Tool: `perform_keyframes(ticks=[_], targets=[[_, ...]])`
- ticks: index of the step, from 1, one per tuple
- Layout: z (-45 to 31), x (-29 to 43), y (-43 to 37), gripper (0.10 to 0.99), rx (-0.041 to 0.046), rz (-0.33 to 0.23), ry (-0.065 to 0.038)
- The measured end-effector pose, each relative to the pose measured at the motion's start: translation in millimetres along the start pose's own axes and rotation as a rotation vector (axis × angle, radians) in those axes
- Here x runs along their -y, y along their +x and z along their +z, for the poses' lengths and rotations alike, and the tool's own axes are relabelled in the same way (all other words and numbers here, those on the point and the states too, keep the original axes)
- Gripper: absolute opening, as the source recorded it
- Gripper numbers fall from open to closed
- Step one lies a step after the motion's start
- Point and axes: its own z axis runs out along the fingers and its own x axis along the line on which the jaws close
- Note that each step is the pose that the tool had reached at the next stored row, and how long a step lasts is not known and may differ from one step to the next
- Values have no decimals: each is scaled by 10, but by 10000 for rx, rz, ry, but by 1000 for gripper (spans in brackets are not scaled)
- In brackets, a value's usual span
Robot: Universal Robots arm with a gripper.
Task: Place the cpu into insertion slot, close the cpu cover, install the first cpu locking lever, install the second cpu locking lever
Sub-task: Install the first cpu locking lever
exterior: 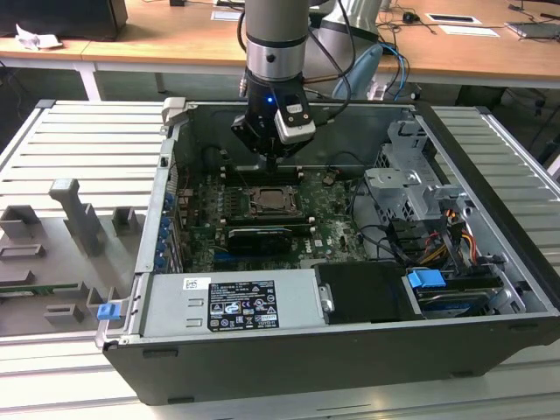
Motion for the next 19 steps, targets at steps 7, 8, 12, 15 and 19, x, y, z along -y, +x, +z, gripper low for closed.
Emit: perform_keyframes(ticks=[7,8,12,15,19], targets=[[0,0,0,106,-29,-772,-20],[0,0,0,106,-33,-871,-22],[0,0,0,106,-44,-1176,-30],[0,0,0,106,-52,-1405,-36],[0,0,0,106,-66,-1763,-46]])
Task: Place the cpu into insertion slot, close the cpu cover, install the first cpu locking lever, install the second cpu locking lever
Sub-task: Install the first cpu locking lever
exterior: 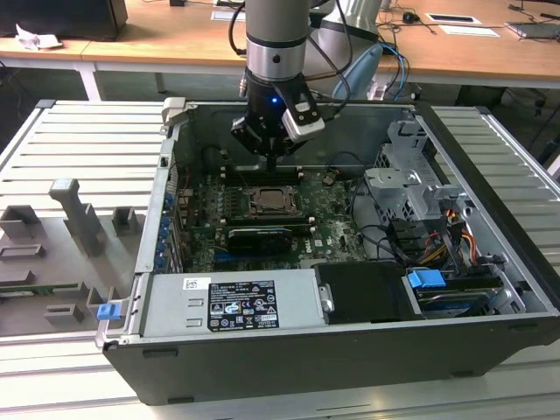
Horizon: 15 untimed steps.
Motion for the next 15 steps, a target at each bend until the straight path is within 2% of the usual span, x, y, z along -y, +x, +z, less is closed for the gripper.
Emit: perform_keyframes(ticks=[5,11,15], targets=[[0,0,0,106,-18,-476,-12],[0,0,1,106,-62,-1656,-41],[-1,4,49,106,-64,-1713,-42]])
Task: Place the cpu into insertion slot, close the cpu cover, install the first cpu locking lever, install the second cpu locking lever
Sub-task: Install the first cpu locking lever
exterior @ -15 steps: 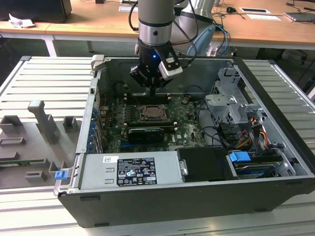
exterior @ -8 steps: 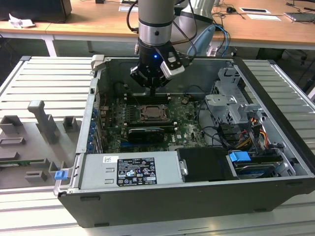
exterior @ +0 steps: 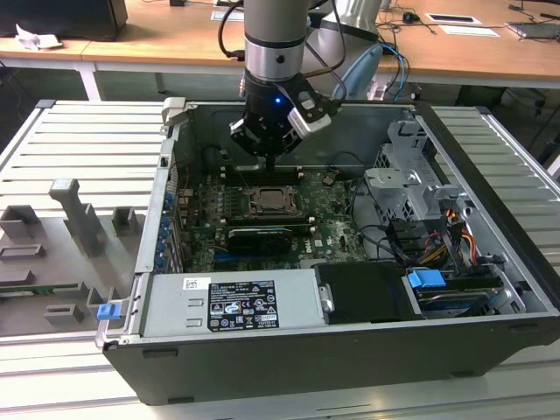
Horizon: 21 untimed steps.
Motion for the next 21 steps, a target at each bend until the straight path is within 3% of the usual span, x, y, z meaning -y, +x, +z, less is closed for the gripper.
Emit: perform_keyframes(ticks=[6,12,16,21], targets=[[-2,-16,148,106,7,14,-13],[-4,-26,231,106,15,205,-11],[-45,-27,232,106,14,204,-10],[-46,-29,248,106,24,450,-5]])
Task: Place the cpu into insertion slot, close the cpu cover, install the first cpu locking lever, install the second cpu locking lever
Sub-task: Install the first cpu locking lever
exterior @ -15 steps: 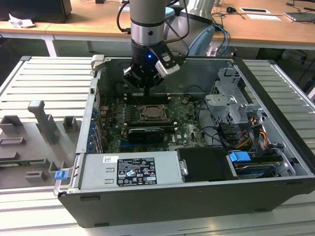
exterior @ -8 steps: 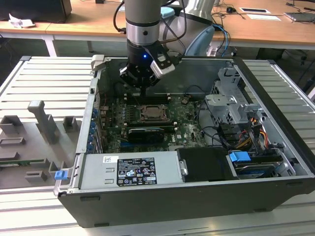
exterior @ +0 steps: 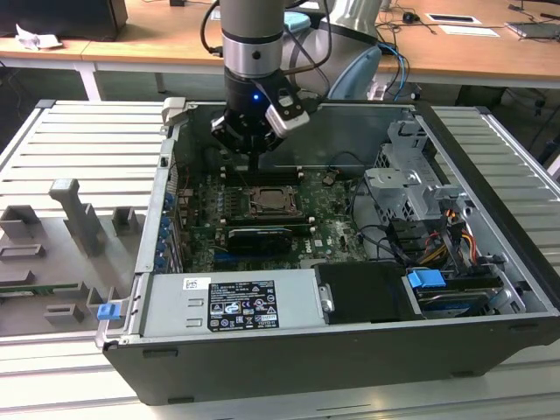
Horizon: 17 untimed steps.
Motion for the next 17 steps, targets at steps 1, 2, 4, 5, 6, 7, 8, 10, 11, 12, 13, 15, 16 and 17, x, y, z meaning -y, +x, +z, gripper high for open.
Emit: perform_keyframes(ticks=[1,2,4,5,6,7,8,10,11,12,13,15,16,17], targets=[[0,0,3,106,3,71,2],[0,0,8,106,4,101,2],[0,-1,25,106,5,105,3],[0,-2,34,106,5,105,2],[-1,-2,45,106,5,105,3],[-1,-3,52,106,5,105,2],[-1,-3,62,106,5,105,3],[-2,-3,79,106,4,105,3],[-2,-3,89,106,4,105,3],[-3,-4,105,106,4,105,4],[-3,-6,137,106,4,105,3],[-4,-10,192,106,5,104,2],[-5,-11,216,106,4,104,3],[-6,-13,249,106,4,106,3]])
